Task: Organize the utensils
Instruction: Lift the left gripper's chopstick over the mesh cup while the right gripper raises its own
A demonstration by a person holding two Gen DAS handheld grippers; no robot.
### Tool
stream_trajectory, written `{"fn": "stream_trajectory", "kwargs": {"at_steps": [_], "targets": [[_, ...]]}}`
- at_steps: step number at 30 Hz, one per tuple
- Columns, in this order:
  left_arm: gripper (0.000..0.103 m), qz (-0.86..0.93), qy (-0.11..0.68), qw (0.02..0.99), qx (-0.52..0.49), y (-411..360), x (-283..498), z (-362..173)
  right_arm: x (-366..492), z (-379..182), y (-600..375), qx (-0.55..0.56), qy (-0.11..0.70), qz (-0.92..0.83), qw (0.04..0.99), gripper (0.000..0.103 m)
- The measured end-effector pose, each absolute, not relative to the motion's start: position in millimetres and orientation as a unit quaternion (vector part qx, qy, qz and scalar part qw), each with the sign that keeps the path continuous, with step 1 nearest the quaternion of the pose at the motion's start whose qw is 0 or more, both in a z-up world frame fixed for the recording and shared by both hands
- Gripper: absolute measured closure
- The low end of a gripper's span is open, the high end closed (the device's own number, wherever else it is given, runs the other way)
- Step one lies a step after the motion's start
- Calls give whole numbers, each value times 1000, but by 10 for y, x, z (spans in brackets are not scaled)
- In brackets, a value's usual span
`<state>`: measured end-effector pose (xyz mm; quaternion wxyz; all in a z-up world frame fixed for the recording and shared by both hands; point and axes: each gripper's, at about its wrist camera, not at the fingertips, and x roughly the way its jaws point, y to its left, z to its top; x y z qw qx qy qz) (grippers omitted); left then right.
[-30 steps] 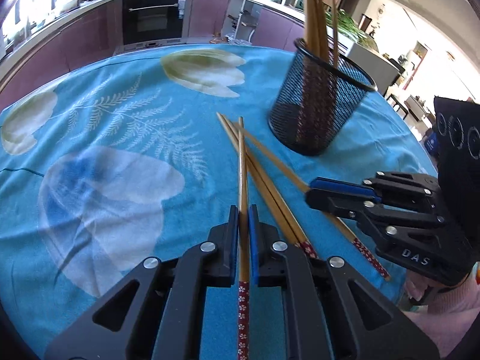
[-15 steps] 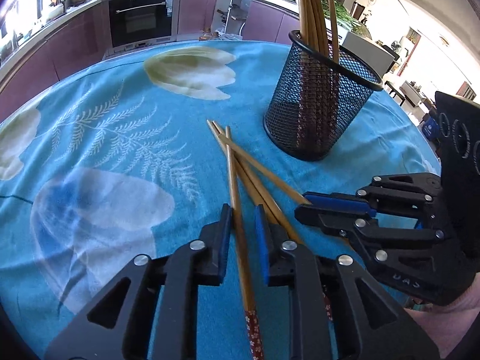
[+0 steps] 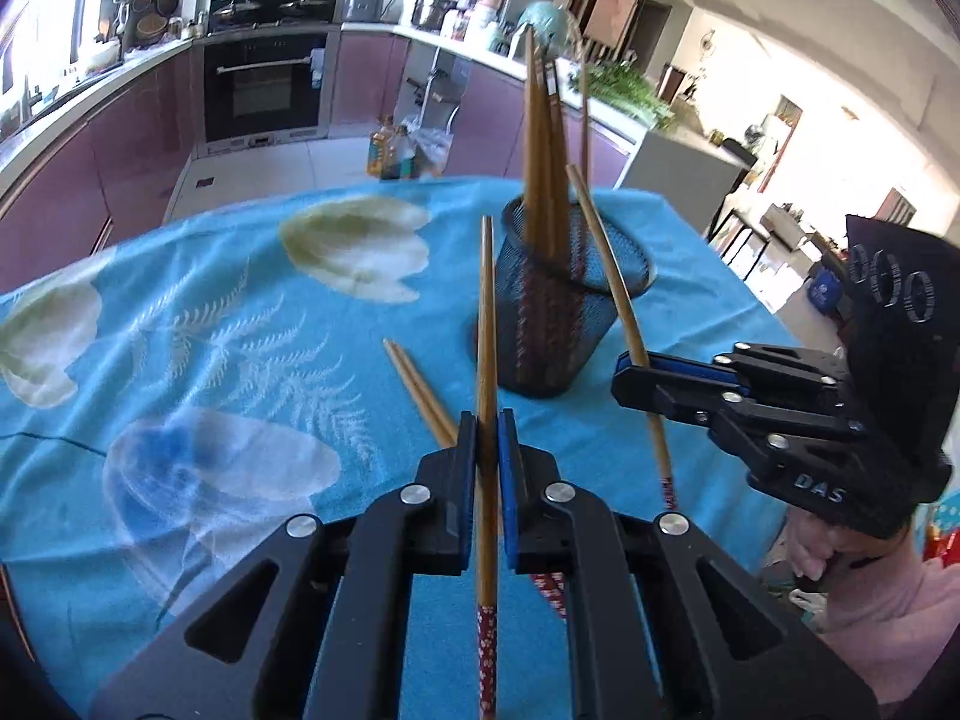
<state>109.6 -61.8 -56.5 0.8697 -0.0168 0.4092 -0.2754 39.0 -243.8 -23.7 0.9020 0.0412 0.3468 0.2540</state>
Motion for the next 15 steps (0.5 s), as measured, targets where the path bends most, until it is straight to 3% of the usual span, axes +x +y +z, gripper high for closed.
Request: {"fn": "stream_trajectory", "kwargs": {"at_steps": [15], "targets": [[95, -313, 349, 883, -38, -514, 893, 11, 351, 58, -2716, 67, 300, 246, 919, 97]]}}
